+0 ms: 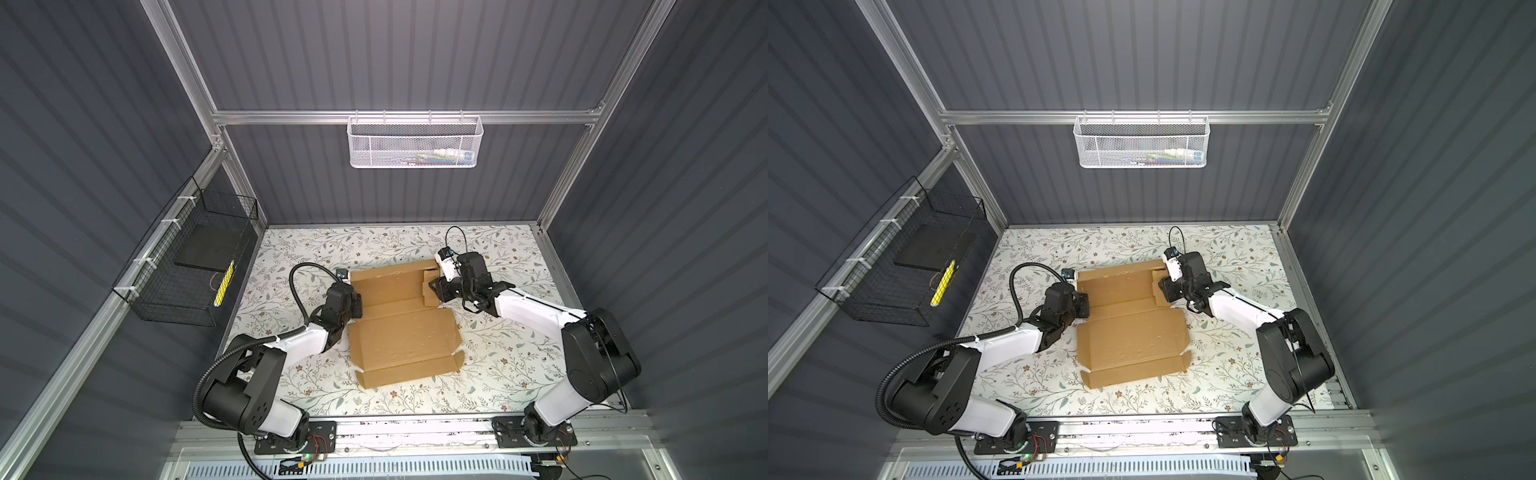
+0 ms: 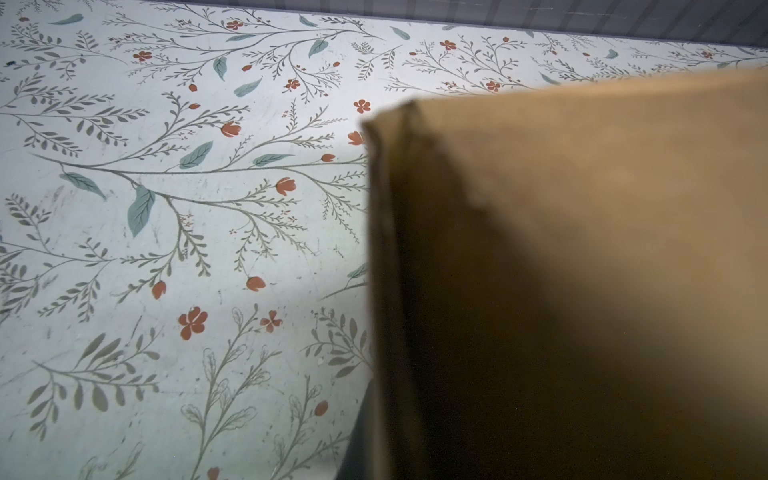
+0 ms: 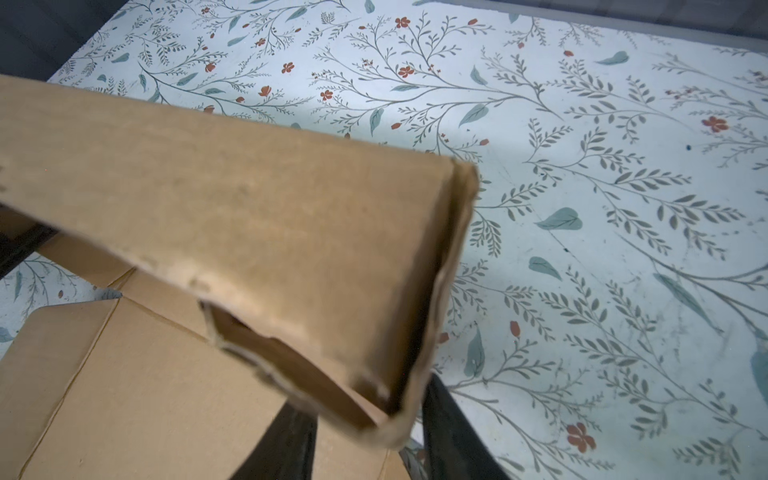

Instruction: Fold the paper box

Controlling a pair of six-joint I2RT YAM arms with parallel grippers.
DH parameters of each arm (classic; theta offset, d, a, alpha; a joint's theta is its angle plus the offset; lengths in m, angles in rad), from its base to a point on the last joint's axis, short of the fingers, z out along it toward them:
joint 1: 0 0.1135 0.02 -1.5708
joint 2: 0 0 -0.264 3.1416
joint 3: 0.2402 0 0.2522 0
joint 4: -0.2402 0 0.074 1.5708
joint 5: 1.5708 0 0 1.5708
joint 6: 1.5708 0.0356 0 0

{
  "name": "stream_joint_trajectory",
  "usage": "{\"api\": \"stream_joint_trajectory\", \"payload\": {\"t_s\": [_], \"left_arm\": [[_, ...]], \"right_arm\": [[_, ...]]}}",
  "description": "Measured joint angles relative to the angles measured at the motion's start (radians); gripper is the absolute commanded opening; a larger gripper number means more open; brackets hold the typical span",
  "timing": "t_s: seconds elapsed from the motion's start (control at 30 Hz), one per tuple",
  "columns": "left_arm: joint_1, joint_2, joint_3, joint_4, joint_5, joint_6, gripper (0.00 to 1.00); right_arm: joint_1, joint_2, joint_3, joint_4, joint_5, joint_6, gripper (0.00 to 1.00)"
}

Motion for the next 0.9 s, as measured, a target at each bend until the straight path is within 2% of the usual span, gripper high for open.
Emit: {"api": "stream_joint_trajectory", "payload": {"t_s": [0.9], "left_arm": [[0.002, 0.011, 0.004, 0.0, 0.016, 0.0, 0.0]], "right_arm": [[0.029, 0.095, 0.055, 0.048, 0.154, 0.076, 0.39]]}}
